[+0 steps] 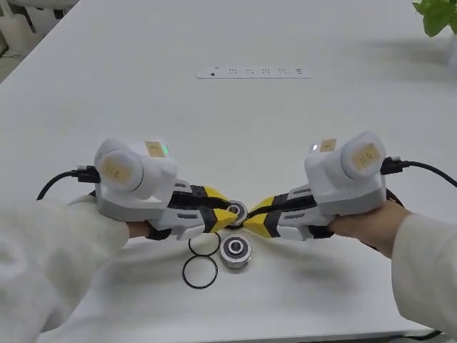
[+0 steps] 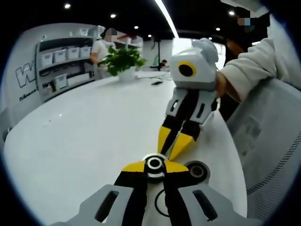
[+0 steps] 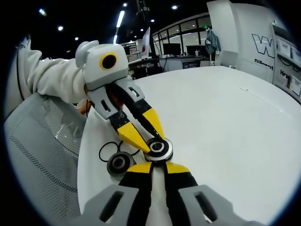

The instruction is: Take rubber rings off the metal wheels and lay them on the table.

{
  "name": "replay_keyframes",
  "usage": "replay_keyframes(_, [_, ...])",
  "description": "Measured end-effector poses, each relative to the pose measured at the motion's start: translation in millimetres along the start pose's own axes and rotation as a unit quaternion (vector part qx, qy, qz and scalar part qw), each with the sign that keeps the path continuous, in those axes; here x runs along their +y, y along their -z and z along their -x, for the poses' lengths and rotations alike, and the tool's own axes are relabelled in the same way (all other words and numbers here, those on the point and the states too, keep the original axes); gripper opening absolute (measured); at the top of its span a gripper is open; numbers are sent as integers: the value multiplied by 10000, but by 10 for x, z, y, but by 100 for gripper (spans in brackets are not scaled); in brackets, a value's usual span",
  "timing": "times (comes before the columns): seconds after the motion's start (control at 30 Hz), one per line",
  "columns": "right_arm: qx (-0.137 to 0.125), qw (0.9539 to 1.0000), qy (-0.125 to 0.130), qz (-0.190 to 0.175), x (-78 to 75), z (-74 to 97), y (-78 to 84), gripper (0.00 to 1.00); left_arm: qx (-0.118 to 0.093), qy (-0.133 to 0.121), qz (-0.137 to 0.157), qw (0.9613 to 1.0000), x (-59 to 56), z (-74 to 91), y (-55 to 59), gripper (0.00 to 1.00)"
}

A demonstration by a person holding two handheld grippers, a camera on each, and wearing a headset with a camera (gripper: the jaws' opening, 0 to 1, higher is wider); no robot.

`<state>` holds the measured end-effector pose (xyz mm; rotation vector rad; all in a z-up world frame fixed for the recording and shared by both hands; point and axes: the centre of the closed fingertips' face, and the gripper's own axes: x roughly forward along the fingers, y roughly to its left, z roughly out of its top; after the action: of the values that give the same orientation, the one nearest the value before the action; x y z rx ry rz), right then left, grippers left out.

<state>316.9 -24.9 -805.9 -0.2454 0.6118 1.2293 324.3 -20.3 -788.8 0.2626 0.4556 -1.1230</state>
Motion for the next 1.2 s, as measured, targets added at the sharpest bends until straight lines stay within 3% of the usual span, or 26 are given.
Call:
replay_keyframes(0.6, [7,9986,25,-537,-34,12,-2,0,33,-22,-31,10000,14,20,13,12])
replay_keyframes(0.73, [8,9991,27,-420,-31,5,-4,0,39,-18,-83,10000,14,19,13,12])
replay_keyframes(0.97, [-18,9982,-28,-606,-38,28,-6,0,28,-5,-99,9999,16,16,13,13])
replay_keyframes(1.1, [-64,9993,-68,-364,-7,25,-11,0,27,9,-108,9999,18,17,18,13])
replay_keyframes(1.2, [-56,9996,-65,-281,8,9,1,8,23,10,-108,9999,17,14,19,13])
